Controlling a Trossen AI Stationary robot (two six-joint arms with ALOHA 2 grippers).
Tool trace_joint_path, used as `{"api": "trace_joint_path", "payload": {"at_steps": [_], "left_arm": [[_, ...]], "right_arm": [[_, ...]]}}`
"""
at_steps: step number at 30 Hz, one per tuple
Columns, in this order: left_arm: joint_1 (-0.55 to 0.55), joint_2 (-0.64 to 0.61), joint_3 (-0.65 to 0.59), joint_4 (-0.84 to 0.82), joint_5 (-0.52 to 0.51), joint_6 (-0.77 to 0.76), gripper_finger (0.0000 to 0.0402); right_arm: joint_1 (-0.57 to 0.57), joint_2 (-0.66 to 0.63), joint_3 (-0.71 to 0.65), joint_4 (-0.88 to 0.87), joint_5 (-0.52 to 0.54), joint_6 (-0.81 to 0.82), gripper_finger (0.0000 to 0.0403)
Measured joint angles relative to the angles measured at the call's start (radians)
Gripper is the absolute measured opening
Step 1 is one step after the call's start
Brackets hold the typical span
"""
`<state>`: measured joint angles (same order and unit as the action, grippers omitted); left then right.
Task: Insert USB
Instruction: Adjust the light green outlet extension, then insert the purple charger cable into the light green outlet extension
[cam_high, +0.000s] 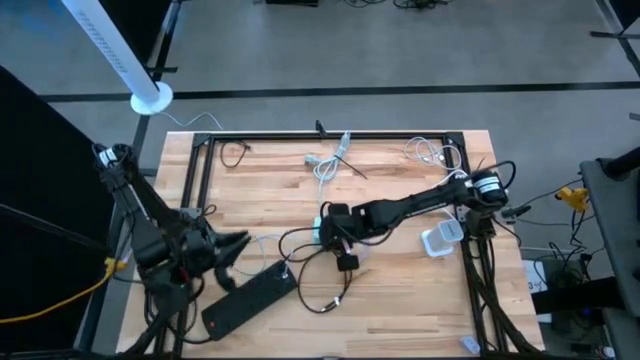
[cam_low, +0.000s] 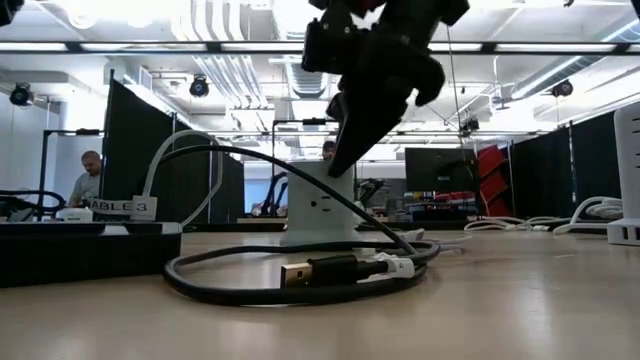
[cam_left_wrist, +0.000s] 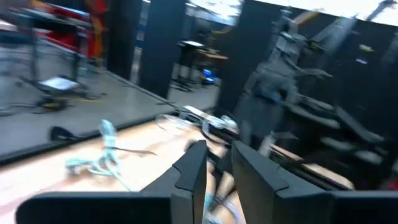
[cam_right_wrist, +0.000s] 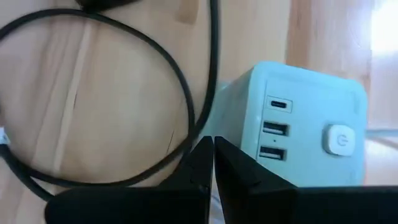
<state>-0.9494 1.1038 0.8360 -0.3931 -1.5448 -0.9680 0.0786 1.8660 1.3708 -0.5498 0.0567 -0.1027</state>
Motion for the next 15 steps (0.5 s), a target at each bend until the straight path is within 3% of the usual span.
{"api": "trace_joint_path", "payload": {"at_steps": [5,9,15], "left_arm": [[0.211,-0.053,0.000,-0.044,0.113,-0.016,0.0064],[0.365,-0.089,0.000,-0.047,0.246,0.018,0.0064],[0.450,-0.133,0.000,-0.049,0.389,0.102,0.0064]], "right_arm": [[-0.147,0.001,-0.015,-0.006,0.074,-0.103,0.0000],[-0.230,-0.007,-0.016,-0.062,0.042,-0.192,0.0000],[-0.255,-0.084,-0.019,-0.255,0.039,-0.312,0.0000]]}}
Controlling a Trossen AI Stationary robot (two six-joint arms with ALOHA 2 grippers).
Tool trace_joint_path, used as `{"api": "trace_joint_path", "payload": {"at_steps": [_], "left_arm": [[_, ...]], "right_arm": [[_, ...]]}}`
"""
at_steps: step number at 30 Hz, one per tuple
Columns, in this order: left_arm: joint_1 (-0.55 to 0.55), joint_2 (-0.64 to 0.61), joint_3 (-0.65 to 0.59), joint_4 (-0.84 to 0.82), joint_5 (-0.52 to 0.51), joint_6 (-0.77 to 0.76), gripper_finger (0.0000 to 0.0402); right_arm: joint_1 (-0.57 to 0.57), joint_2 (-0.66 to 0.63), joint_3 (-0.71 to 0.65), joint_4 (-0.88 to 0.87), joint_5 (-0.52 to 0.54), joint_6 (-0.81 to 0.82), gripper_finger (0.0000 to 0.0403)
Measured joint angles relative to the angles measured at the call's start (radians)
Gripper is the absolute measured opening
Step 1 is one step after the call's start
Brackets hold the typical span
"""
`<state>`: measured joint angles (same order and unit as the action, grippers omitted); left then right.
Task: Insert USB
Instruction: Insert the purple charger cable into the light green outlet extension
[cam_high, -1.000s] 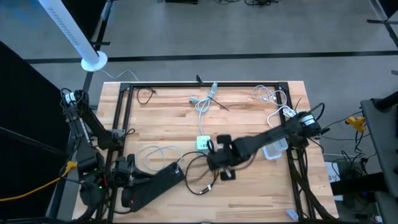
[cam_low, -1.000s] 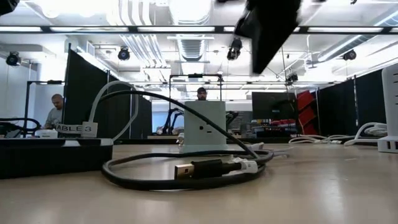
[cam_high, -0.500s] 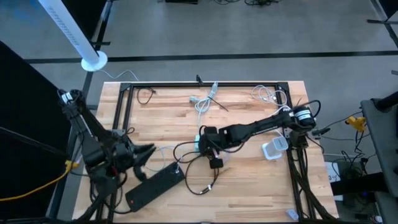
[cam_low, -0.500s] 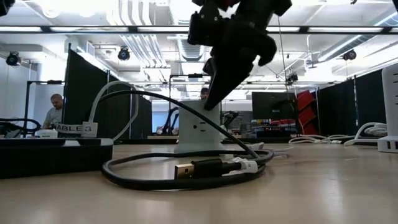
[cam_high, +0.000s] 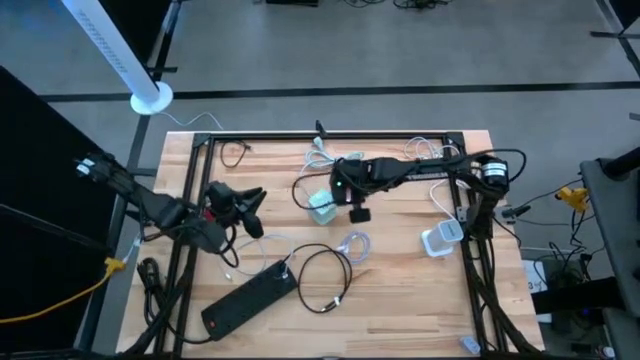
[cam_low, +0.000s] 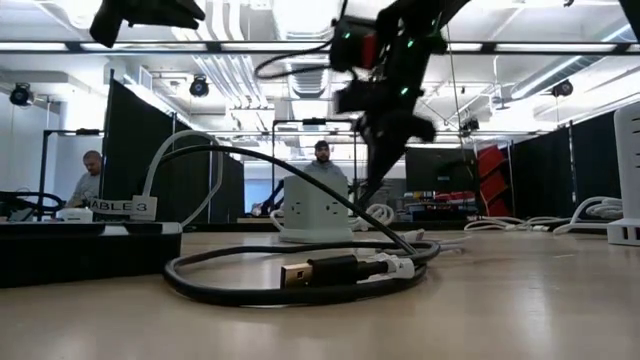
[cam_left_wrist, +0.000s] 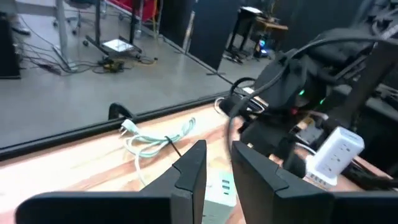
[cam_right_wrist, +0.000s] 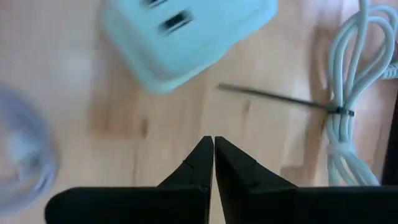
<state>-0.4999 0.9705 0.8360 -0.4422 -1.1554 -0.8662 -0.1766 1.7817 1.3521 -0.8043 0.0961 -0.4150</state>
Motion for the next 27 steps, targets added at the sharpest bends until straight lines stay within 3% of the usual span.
{"api": "trace_joint_path", "payload": {"at_steps": [6,10,14,19,23,27], "left_arm": [[0.012,-0.027,0.000,-0.004,0.106,0.055,0.0064],[0.030,-0.031,0.000,-0.030,0.121,0.090,0.0064],[0.067,-0.034,0.000,-0.047,0.161,0.156,0.0064],[0.106,-0.031,0.000,-0.046,0.205,0.256,0.0064],[0.128,-0.037,0.000,-0.047,0.206,0.350,0.0064],[0.143,-0.048,0.000,-0.047,0.252,0.428,0.0064]], "right_arm": [[0.024,-0.097,-0.094,-0.042,-0.300,0.017,0.0000],[0.086,-0.124,-0.174,-0.017,-0.360,0.046,0.0015],[0.169,-0.127,-0.248,0.129,-0.338,0.048,0.0065],[0.269,-0.098,-0.286,0.251,-0.053,0.040,0.0123],[0.275,-0.058,-0.278,0.258,-0.020,0.108,0.0129],[0.262,-0.005,-0.278,0.261,-0.039,0.178,0.0107]]}}
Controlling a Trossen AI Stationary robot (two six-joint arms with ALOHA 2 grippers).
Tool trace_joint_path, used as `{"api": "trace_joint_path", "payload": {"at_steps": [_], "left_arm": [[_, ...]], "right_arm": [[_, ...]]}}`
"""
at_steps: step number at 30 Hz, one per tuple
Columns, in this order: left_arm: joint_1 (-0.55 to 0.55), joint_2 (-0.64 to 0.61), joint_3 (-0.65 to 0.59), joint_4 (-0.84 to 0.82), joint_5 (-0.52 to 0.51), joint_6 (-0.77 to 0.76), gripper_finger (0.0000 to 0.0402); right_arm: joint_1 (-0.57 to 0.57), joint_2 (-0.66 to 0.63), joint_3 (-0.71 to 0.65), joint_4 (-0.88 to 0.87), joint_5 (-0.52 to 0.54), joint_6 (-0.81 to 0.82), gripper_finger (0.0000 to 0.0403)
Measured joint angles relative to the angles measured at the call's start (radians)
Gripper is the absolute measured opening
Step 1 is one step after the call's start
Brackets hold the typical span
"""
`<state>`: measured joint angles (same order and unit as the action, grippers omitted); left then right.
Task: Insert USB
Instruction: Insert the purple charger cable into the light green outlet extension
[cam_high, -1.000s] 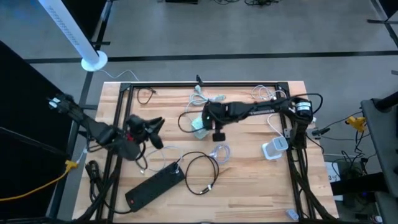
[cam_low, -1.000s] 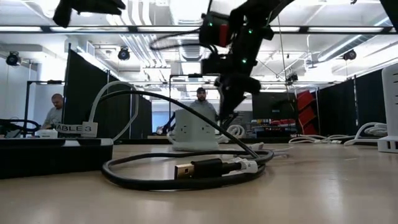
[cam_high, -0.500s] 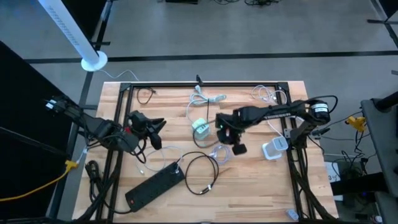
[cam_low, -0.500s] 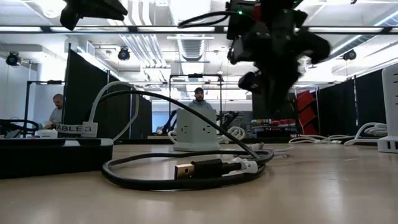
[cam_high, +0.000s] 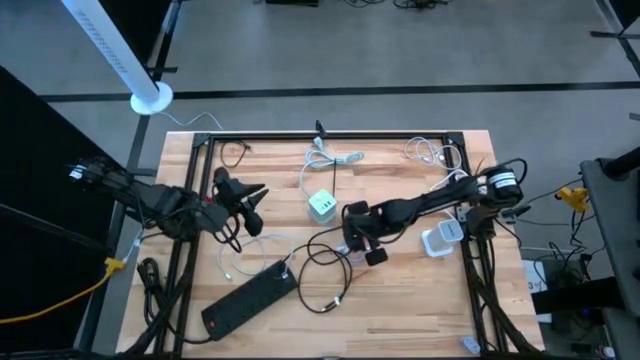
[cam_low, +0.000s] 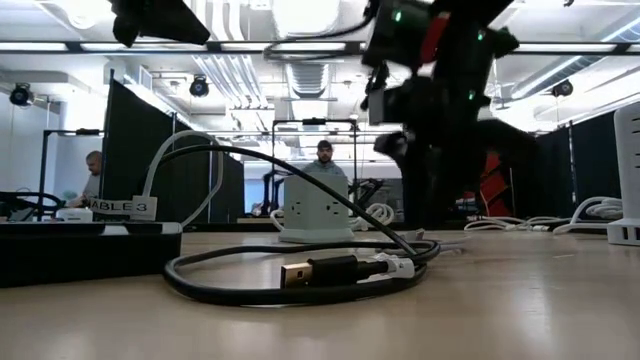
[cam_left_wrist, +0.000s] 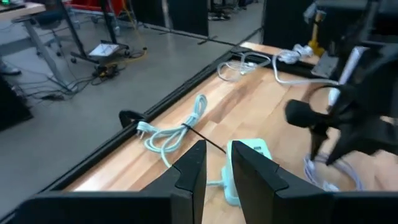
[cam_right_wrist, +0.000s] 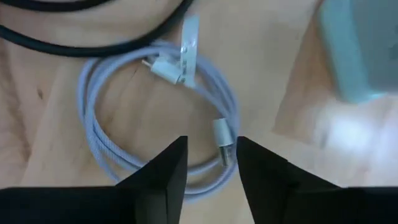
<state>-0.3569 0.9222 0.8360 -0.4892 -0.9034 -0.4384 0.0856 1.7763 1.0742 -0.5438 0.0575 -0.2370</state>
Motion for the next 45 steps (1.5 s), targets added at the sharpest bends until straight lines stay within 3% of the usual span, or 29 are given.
{"api": "trace_joint_path", "payload": {"at_steps": [8,15,19,23,25,30,33,38,45], "left_arm": [[0.015,-0.002,0.000,0.002,0.120,0.093,0.0064],[0.067,0.009,-0.001,0.172,0.137,0.109,0.0064],[0.142,0.036,-0.001,0.418,0.193,0.249,0.0064],[0.249,0.061,-0.001,0.680,0.364,0.327,0.0064],[0.295,0.074,-0.001,0.756,0.440,0.328,0.0064],[0.370,0.108,-0.001,0.805,0.642,0.298,0.0064],[0.387,0.147,-0.001,0.805,0.808,0.289,0.0064],[0.432,0.246,0.002,0.813,0.817,0.155,0.0065],[0.497,0.402,0.138,0.811,0.895,0.168,0.0112]], "right_arm": [[-0.003,0.064,0.067,-0.060,-0.044,0.155,0.0012],[-0.040,-0.015,0.304,-0.463,-0.193,0.005,0.0011],[-0.166,-0.034,0.409,-0.717,-0.364,0.030,0.0011],[-0.343,-0.032,0.432,-0.803,-0.734,0.141,0.0011],[-0.408,-0.047,0.432,-0.788,-0.838,0.145,0.0011],[-0.504,-0.125,0.433,-0.676,-0.841,0.252,0.0011],[-0.523,-0.192,0.433,-0.517,-0.743,0.287,0.0011],[-0.514,-0.299,0.434,-0.349,-0.540,0.199,0.0011],[-0.507,-0.336,0.434,-0.362,-0.434,0.097,0.0011]]}}
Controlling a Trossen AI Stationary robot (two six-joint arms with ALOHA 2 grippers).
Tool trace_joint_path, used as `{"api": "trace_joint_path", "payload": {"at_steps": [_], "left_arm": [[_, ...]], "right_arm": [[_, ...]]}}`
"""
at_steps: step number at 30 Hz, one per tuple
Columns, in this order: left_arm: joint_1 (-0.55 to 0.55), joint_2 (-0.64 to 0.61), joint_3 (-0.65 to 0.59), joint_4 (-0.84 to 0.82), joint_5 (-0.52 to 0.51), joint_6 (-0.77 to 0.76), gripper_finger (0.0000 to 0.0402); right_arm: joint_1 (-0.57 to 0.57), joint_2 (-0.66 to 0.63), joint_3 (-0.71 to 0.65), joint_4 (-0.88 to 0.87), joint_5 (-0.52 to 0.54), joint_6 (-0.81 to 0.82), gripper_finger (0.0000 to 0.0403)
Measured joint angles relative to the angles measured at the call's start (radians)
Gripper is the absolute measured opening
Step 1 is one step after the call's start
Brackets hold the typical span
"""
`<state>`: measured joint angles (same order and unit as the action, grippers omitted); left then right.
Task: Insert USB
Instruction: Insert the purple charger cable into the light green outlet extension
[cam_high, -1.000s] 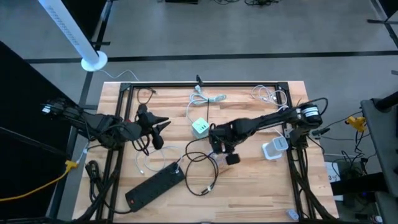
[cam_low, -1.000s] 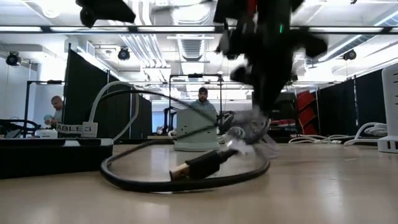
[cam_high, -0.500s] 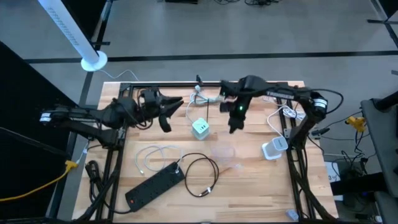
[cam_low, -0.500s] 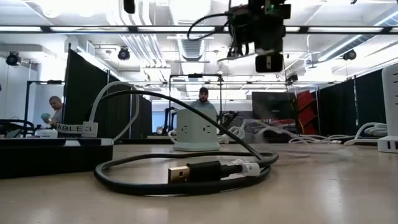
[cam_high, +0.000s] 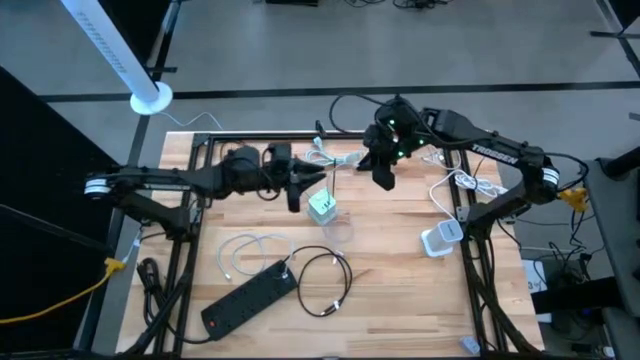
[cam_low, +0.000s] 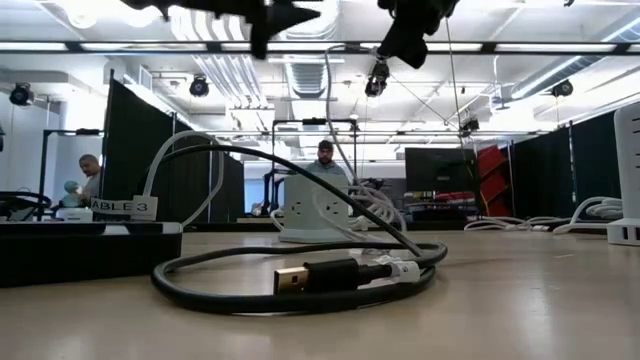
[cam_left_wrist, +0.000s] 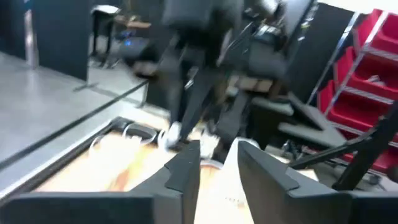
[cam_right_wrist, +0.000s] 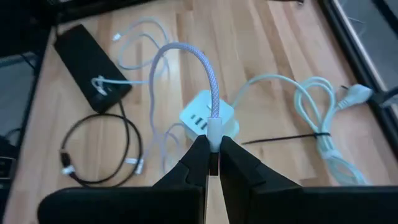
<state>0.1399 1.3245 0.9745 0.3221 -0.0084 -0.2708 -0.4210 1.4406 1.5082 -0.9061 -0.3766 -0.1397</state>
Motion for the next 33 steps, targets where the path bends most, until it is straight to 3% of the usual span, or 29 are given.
{"api": "trace_joint_path", "payload": {"at_steps": [4,7,12,18,27,30,33], "left_arm": [[0.022,0.093,0.127,-0.115,0.012,0.019,0.0165],[0.046,0.172,0.232,-0.241,0.093,0.019,0.0203],[0.048,0.298,0.389,-0.437,0.116,0.084,0.0225],[0.047,0.336,0.500,-0.522,0.115,0.155,0.0183],[0.050,0.332,0.502,-0.576,0.089,0.173,0.0052],[0.050,0.332,0.502,-0.581,0.048,0.173,0.0044],[0.052,0.332,0.502,-0.581,0.044,0.163,0.0062]], "right_arm": [[0.038,0.003,-0.001,0.006,0.037,-0.074,0.0011],[0.063,0.002,-0.001,0.006,0.094,-0.108,0.0011],[0.082,0.002,-0.001,0.006,0.118,-0.133,0.0011],[0.088,0.001,-0.001,0.003,0.119,-0.138,0.0011],[0.089,-0.006,-0.001,0.004,0.116,-0.133,0.0011],[0.090,-0.006,-0.001,0.004,0.114,-0.132,0.0010],[0.090,-0.007,-0.001,0.004,0.106,-0.132,0.0011]]}}
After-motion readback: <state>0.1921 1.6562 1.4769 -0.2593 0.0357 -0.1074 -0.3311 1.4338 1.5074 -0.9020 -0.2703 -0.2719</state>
